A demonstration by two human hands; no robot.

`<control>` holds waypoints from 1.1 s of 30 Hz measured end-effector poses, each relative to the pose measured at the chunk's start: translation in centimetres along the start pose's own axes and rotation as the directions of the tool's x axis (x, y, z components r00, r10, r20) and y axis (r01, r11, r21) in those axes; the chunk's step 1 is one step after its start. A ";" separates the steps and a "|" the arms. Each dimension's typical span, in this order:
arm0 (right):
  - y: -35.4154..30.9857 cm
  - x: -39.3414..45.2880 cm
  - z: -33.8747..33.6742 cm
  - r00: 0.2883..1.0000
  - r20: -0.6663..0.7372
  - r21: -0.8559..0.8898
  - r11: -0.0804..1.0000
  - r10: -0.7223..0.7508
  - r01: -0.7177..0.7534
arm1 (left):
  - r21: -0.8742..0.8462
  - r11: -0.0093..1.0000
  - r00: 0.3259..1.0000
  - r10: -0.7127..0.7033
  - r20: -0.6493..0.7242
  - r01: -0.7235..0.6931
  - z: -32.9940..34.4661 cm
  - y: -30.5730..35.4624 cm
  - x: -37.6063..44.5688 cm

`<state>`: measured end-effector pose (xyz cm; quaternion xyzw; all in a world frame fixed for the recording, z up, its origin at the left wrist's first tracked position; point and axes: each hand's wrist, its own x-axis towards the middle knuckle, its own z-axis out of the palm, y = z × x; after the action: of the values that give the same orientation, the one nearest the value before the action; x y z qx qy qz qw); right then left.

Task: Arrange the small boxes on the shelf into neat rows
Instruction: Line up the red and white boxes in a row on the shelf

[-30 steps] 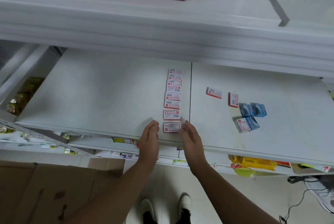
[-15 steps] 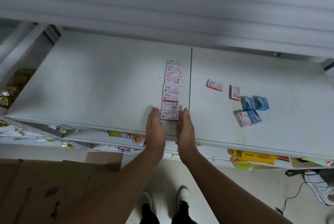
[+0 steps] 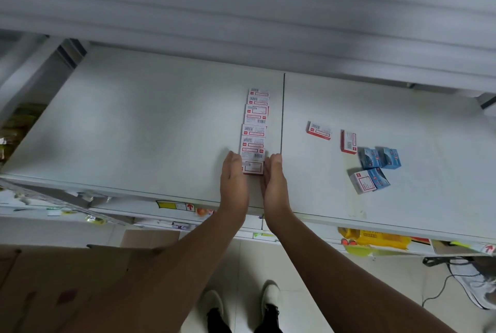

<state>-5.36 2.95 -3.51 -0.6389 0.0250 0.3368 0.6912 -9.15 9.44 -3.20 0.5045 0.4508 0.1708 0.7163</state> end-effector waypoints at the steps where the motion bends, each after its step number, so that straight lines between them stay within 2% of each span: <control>1: -0.1 0.2 0.1 1.000 0.006 -0.003 1.000 -0.005 0.005 | 0.009 1.000 1.000 0.011 0.004 -0.012 0.0 0.1 0.3; 9: -0.8 2.3 0.3 1.000 0.015 -0.063 0.998 -0.021 0.022 | 0.041 0.999 0.999 0.026 0.023 -0.027 0.1 1.2 2.1; 15: -1.2 2.2 -0.2 1.000 -0.021 -0.105 0.994 -0.013 0.011 | 0.089 0.996 0.999 -0.018 0.028 0.015 -0.6 1.3 2.5; 17: -1.4 1.7 -0.8 0.999 -0.032 -0.184 0.982 -0.043 0.036 | 0.147 0.989 1.000 -0.018 0.020 0.015 -1.1 1.3 2.2; 19: -2.1 0.9 -1.6 0.992 -0.018 -0.343 0.933 -0.121 0.108 | 0.261 0.965 0.999 0.025 0.024 -0.031 -1.8 1.3 1.8; 23: -3.7 -0.3 -3.7 0.976 0.095 -0.630 0.748 -0.194 0.210 | 0.531 0.838 0.990 0.067 0.126 -0.124 -4.0 2.4 1.0; 25: -4.9 -0.3 -4.9 0.982 0.138 -0.733 0.653 -0.132 0.191 | 0.606 0.776 0.977 0.066 0.203 -0.178 -4.8 3.5 0.6; 29: -8.3 -1.1 -6.0 0.974 0.223 -0.864 0.453 -0.049 0.221 | 0.768 0.582 0.963 0.119 0.244 -0.266 -5.9 6.4 -0.1; 33: -11.4 -2.1 -6.9 0.958 0.266 -0.911 0.297 -0.110 0.287 | 0.881 0.356 0.950 0.125 0.286 -0.312 -5.2 9.3 -2.1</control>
<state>1.47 -3.65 6.09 -0.8902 -0.3072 0.2477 0.2275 -12.58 14.95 5.49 0.8829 0.3356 -0.0559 0.3236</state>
